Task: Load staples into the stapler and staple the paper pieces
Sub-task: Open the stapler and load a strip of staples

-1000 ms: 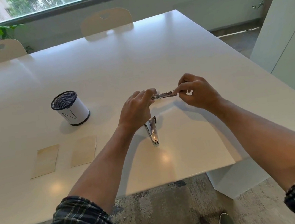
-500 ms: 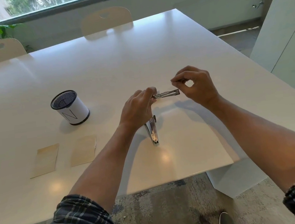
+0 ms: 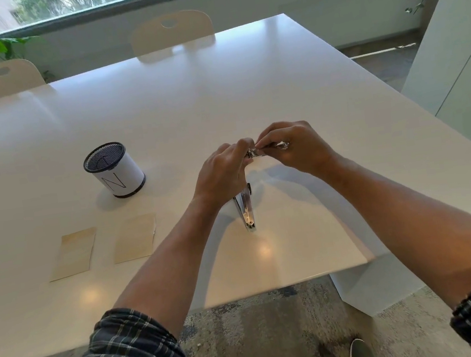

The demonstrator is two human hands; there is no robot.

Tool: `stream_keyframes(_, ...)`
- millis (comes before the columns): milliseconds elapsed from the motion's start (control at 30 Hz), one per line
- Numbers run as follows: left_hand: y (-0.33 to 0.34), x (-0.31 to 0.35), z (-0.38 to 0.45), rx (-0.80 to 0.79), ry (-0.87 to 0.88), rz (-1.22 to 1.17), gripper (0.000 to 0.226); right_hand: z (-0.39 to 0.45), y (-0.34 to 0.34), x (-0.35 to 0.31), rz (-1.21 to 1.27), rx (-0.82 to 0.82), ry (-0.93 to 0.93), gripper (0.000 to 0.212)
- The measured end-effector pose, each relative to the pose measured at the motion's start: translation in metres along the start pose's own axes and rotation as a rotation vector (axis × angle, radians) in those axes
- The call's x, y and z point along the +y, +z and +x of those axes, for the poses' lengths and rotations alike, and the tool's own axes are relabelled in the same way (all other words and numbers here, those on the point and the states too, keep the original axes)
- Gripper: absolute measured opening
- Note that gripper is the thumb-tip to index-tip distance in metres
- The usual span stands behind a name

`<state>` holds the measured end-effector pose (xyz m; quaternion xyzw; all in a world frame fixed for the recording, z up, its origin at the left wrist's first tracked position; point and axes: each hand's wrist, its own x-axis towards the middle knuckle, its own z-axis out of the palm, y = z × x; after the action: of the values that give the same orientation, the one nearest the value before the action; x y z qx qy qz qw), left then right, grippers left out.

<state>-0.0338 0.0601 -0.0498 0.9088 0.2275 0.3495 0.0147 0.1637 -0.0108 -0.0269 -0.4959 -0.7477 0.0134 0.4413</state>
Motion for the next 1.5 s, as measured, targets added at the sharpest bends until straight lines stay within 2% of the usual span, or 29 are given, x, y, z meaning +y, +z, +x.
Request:
stream_keyframes(400,-0.0004,0.0011,-0.0008,0.015,-0.015,-0.017,0.035,0.0022,0.0,-0.0026,-0.036,-0.006,-0.053,0.009)
stream_keyframes(1200,-0.0029,0.0031,0.0001,0.005,-0.006,-0.028,0.039,-0.0013,0.0043,-0.0008,-0.005,0.024,0.037,0.011)
stream_keyframes(1500,-0.0026,0.0063,-0.0019,-0.012,0.001,-0.02,0.041,-0.0035,0.0038,0.0019,-0.062,-0.051,0.035,0.012)
